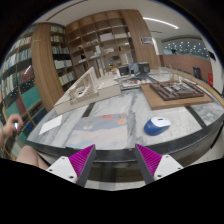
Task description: Arrange mouse
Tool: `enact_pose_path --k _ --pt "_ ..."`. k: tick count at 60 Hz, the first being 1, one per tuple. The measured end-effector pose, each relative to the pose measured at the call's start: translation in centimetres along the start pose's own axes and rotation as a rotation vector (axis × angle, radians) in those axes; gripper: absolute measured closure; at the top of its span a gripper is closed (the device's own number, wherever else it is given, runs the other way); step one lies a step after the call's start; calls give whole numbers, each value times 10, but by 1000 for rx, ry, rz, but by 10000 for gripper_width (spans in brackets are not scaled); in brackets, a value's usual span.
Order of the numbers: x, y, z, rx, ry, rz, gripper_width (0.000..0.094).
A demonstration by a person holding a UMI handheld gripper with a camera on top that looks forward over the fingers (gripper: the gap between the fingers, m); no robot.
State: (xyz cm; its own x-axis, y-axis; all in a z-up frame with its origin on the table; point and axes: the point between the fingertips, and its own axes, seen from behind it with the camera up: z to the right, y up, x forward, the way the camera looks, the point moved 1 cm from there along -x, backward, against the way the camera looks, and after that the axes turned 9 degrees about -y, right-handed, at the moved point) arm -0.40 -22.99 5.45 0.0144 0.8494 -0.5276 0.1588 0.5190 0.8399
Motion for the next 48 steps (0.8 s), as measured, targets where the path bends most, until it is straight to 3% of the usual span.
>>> enact_pose_path --k 18,41,46,47,48 --pt "64 7 111 14 -154 -51 133" --pt "158 49 118 8 -218 -83 133" --pt "179 57 117 -34 -266 -77 178" --pt "182 57 118 -50 -279 -78 142" --pt "184 57 118 -72 -287 -80 209"
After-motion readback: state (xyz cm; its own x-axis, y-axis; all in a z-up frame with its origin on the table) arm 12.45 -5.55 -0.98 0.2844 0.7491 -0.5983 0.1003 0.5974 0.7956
